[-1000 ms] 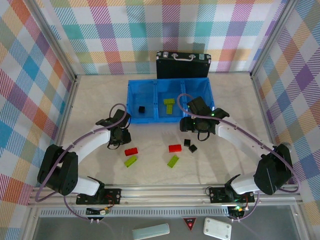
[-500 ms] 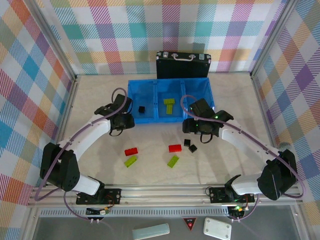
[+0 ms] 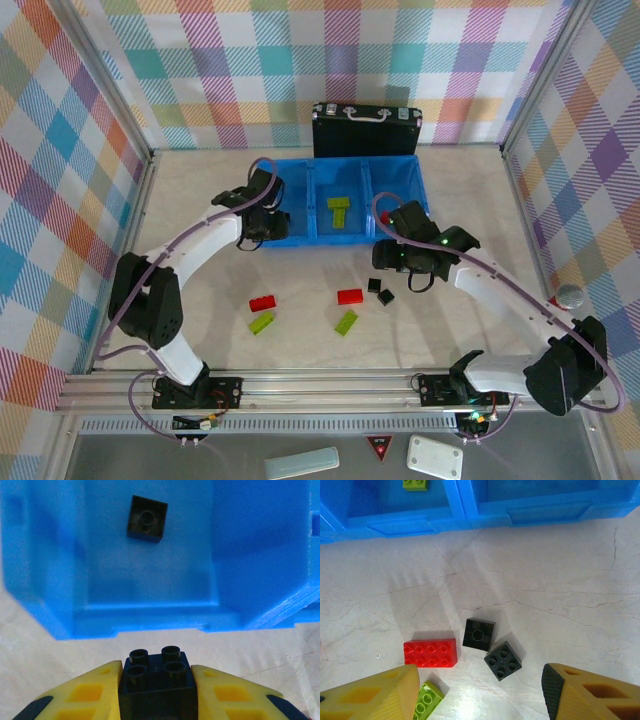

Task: Sort the legos into containers by color
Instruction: Place the lego in the container.

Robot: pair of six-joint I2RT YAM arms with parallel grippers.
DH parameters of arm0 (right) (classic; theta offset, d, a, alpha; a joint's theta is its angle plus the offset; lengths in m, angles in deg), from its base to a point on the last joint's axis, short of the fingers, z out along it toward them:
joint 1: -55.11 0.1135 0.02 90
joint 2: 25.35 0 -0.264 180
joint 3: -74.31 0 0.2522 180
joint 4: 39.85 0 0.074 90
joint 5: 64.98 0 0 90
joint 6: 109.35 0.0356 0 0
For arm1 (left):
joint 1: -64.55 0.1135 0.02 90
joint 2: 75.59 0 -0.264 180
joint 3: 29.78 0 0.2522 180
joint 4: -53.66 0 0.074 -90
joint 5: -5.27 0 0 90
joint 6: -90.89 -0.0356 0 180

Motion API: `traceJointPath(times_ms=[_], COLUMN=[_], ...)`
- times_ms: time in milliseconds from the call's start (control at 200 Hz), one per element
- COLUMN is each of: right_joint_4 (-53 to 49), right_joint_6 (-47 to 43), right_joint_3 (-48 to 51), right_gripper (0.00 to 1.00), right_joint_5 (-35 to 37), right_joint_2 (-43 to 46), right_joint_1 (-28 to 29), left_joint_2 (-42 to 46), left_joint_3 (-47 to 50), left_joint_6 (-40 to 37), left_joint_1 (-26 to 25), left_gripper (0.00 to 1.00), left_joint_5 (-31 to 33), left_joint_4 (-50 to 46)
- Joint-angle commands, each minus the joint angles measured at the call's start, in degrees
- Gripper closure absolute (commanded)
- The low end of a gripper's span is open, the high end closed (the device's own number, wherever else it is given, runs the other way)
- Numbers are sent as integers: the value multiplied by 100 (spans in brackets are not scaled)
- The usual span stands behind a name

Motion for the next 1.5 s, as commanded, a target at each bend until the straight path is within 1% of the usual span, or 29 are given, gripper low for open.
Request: traceJointPath(times_ms=[0,195,600,865,1085,1165,1290,1495], right_joint_4=[-229,-341,-485,-477,-427,-408,-399,-408], right_joint_6=[136,151,98,33,63,67,65,50], right_joint_3=[63,39,-68,-186,-197,-194,-208,-304], right_gripper=[33,33,33,33,33,33,33,33], right_joint_5=[96,160,188,158,104,61,42,14], right_joint_2=[152,285,261,86,-12,-45,-95,-181], right_joint_1=[-3,-2,0,1,-4,-5,-1,-6], left_joint_2=[-289,-956,-1814,-2320,-2628,-2722,-2814,-2760], left_joint_3=[-346,-989,-1546,-2020,-2166,-2184,-2175,-2115], left_joint_6=[-309,-637,-1045,-1183,-1258,-1268,-1308,-1314], left_joint_1=[-30,-28,36,175,225,234,234,234], left_gripper=[68,68,68,67,67,67,64,59], left_joint_5=[-302,-415,-392,-349,-482,-408,-272,-237], left_joint_4=[66,-59,464,488,652,707,761,818])
